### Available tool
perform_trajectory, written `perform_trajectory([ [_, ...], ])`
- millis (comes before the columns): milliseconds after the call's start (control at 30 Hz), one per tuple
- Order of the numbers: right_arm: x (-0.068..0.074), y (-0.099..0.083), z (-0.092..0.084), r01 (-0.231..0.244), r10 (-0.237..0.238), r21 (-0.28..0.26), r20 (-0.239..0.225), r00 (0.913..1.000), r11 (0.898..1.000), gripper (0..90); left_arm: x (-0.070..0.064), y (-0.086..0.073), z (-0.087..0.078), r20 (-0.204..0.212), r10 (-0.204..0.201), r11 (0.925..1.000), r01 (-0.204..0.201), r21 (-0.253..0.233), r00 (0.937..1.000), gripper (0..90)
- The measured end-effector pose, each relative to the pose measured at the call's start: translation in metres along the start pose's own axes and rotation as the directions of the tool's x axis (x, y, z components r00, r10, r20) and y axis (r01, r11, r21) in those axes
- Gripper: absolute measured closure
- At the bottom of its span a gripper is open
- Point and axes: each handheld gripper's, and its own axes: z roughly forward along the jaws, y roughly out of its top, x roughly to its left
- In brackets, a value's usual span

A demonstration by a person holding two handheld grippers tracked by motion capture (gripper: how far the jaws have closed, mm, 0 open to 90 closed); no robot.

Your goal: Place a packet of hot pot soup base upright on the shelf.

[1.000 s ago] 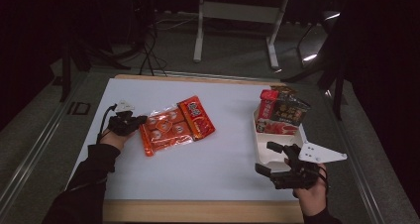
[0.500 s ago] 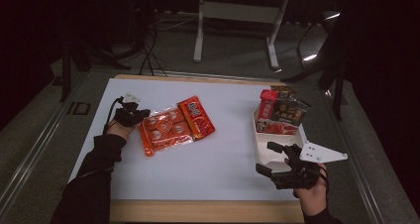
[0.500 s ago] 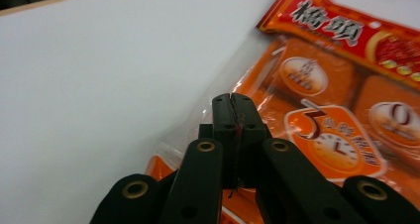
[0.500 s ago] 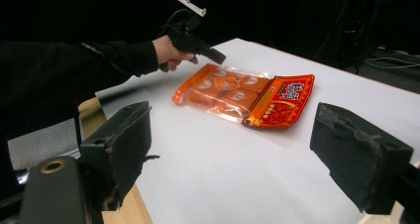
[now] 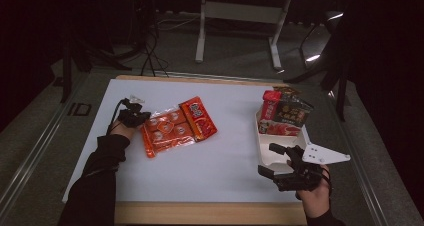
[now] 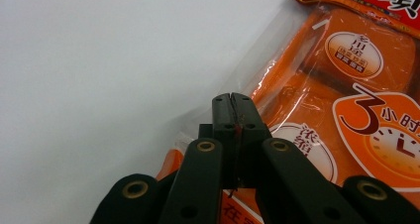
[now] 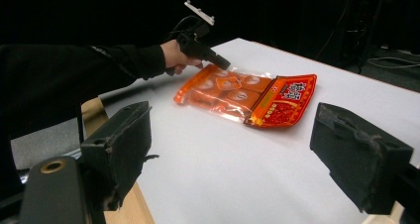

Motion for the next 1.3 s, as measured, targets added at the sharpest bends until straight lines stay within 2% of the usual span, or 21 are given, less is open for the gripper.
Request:
perform_trajectory([
  [267,0.000,-0.001,0.001,-0.006,0.006,0.001,-0.011,0.9999,1.000,16.0,-0.005,0.003,0.003,-0.022,0.046,0.9981,-0.045,0.042,0.9987,90.0],
  [467,0.000,0.000,0.001,-0.009,0.009,-0.001,-0.014,0.9999,1.000,16.0,-0.012,0.002,-0.002,0.001,0.078,0.9939,-0.078,0.078,0.9970,90.0],
  [600,0.001,0.000,0.000,-0.005,0.004,-0.004,-0.016,0.9999,1.000,16.0,-0.020,-0.003,-0.007,0.032,0.099,0.9918,-0.101,0.078,0.9946,90.0],
  [967,0.004,0.002,0.001,-0.002,0.002,-0.002,-0.018,0.9998,1.000,16.0,-0.048,-0.022,-0.023,0.135,0.110,0.9909,-0.119,0.063,0.9847,90.0],
  [1133,0.004,0.002,0.001,0.004,-0.004,0.003,-0.017,0.9998,1.000,16.0,-0.063,-0.029,-0.028,0.171,0.115,0.9904,-0.126,0.057,0.9787,90.0],
  [1300,0.005,0.002,0.001,0.005,-0.005,0.001,-0.022,0.9998,1.000,16.0,-0.080,-0.034,-0.033,0.212,0.134,0.9869,-0.150,0.060,0.9681,90.0],
])
